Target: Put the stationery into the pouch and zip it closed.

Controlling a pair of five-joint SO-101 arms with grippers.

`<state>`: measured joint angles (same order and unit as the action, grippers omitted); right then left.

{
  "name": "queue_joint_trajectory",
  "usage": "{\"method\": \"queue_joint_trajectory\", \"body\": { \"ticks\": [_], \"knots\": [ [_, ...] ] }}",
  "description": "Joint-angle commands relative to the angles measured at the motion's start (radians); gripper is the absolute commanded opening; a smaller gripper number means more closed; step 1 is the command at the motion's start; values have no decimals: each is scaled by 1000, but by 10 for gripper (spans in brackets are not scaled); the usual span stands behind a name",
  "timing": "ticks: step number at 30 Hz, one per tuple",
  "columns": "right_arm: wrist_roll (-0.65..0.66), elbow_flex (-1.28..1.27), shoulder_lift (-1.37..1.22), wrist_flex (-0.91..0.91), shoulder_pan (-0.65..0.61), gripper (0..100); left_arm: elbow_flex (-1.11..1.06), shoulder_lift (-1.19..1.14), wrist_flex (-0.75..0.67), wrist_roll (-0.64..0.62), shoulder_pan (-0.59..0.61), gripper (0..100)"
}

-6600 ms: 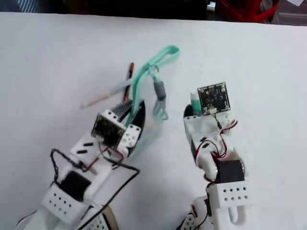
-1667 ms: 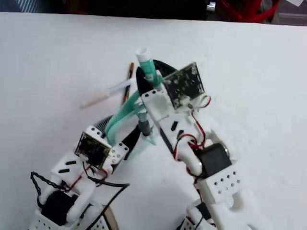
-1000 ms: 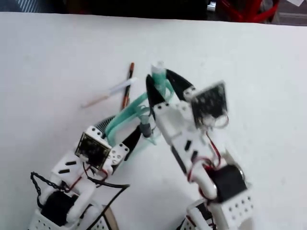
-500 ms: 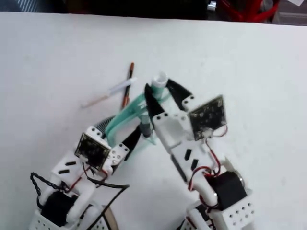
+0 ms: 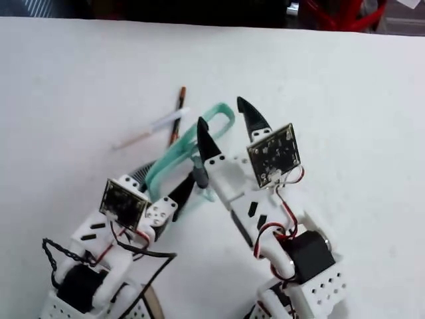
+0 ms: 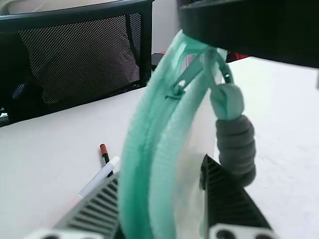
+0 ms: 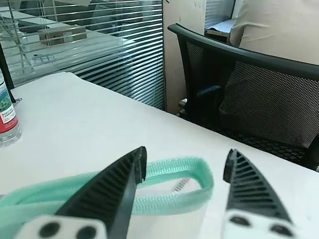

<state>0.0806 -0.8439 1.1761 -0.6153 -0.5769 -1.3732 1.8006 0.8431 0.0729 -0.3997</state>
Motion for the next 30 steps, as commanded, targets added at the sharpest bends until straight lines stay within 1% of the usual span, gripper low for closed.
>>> {"method": "queue_joint_trajectory", "body": {
  "ticks": [1, 8, 10, 12, 14, 17, 19, 21, 23, 26, 28, 30],
  "knots": [
    [-14, 12, -2, 12, 10, 241, 18, -4, -31, -12, 10, 185],
    [-14, 35, -2, 2, 15, 241, 18, -4, -28, -12, 10, 181],
    [-26, 43, 8, -10, 54, 241, 18, -4, -25, -12, 10, 153],
    [-89, 40, 39, -8, 119, 241, 20, -4, -29, -12, 10, 83],
    [-213, 34, 77, -8, 229, 241, 21, -4, -32, -11, 10, 15],
    [-417, -14, 114, 21, 375, 241, 21, -4, -43, -11, 12, 37],
    [-456, -66, 119, 90, 417, 241, 31, -1, -44, -11, 41, 22],
    [-425, -118, 116, 174, 418, 241, 69, 22, -37, -11, 119, 24],
    [-391, -164, 116, 239, 400, 241, 123, 30, -34, -12, 239, 24],
    [-330, -178, 104, 262, 332, 241, 176, 28, -12, -21, 390, 24],
    [-267, -172, 67, 266, 272, 240, 184, 28, -14, -21, 435, 24],
    [-175, -144, 1, 262, 200, 240, 186, 28, -17, -21, 453, 24]
  ]
}}
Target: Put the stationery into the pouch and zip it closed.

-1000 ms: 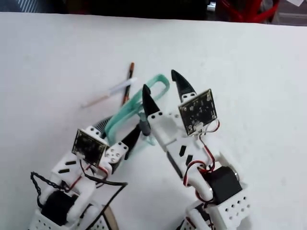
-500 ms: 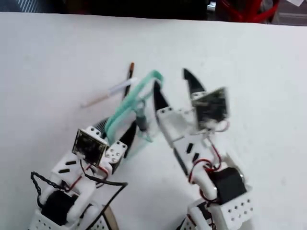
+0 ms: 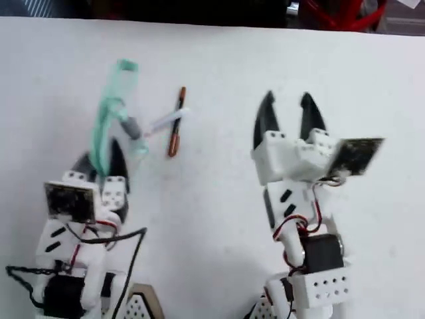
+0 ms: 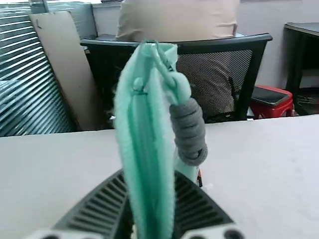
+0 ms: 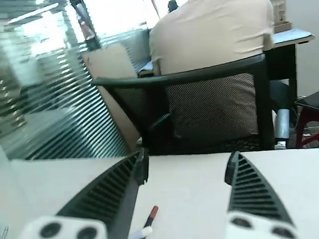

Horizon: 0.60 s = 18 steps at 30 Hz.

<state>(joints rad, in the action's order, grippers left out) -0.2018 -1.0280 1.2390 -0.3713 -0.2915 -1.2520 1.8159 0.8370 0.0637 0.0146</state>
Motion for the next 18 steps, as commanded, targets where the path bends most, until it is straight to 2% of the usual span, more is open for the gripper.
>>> {"method": "queue_joint_trajectory", "body": {
  "ticks": [1, 4, 10, 12, 16, 18],
  "knots": [
    [158, 61, -111, 12, -127, 240, 64, 13, -23, -8, 41, 24],
    [272, 181, -295, -68, -216, 240, 66, 13, -57, -11, 104, 24],
    [269, 562, -763, -314, -297, 240, 66, 13, -87, -14, 229, 24],
    [176, 709, -901, -412, -325, 241, 84, 13, -78, -31, 266, 24],
    [-101, 1010, -1161, -593, -384, 244, 126, 13, -31, -141, 394, 24],
    [-178, 1142, -1291, -664, -406, 244, 132, 13, -21, -193, 458, 24]
  ]
}}
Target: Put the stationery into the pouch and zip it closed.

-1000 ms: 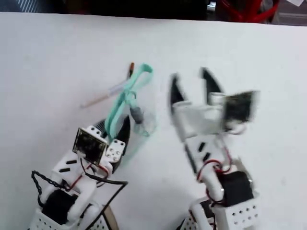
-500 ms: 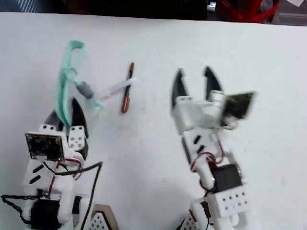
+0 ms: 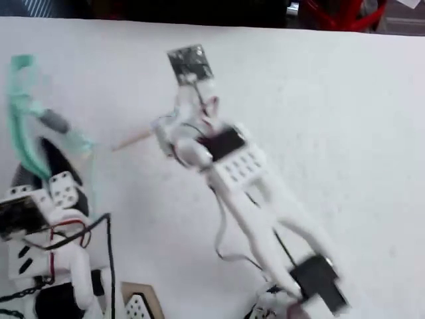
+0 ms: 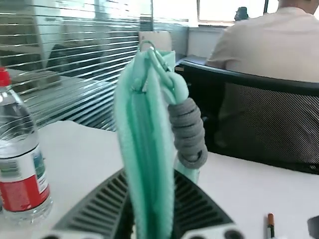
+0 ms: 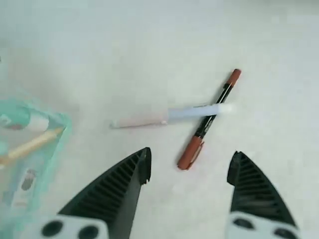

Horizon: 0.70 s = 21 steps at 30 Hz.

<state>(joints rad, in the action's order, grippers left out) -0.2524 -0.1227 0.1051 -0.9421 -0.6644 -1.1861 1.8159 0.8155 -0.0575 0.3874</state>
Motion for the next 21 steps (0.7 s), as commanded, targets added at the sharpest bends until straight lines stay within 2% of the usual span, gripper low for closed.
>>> {"method": "queue_joint_trajectory", "body": {
  "ticks": [1, 10, 17, 21],
  "knots": [
    [-158, 296, -220, -119, -38, 244, 66, 13, 2, -94, 105, 24],
    [-324, 752, -713, -199, -27, 244, 61, 13, 6, -132, 133, 24],
    [-307, 1085, -957, -288, 24, 244, 61, 13, 6, -132, 131, 24],
    [-170, 1280, -993, -507, -4, 244, 49, 13, -2, -132, 130, 24]
  ]
}}
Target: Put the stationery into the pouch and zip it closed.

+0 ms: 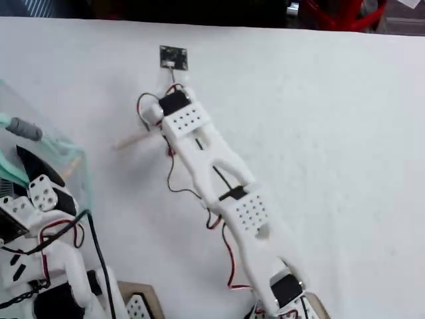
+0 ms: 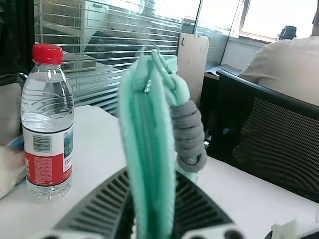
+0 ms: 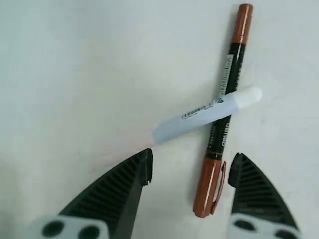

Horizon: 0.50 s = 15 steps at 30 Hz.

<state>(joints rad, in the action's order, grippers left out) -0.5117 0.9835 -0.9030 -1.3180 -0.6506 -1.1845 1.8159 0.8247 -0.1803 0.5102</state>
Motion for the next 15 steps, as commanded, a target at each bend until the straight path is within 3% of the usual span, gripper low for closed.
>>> {"method": "queue_joint_trajectory", "body": {
  "ticks": [1, 5, 8, 15],
  "knots": [
    [120, 232, 15, -188, -30, 244, 46, 13, -11, -9, 7, 24],
    [192, 473, 16, -386, -44, 244, 44, 13, -11, -9, 7, 24],
    [227, 559, 28, -406, -30, 242, 44, 13, -11, -9, 7, 24],
    [354, 446, 197, -409, 39, 241, 44, 13, -11, -9, 7, 24]
  ]
}}
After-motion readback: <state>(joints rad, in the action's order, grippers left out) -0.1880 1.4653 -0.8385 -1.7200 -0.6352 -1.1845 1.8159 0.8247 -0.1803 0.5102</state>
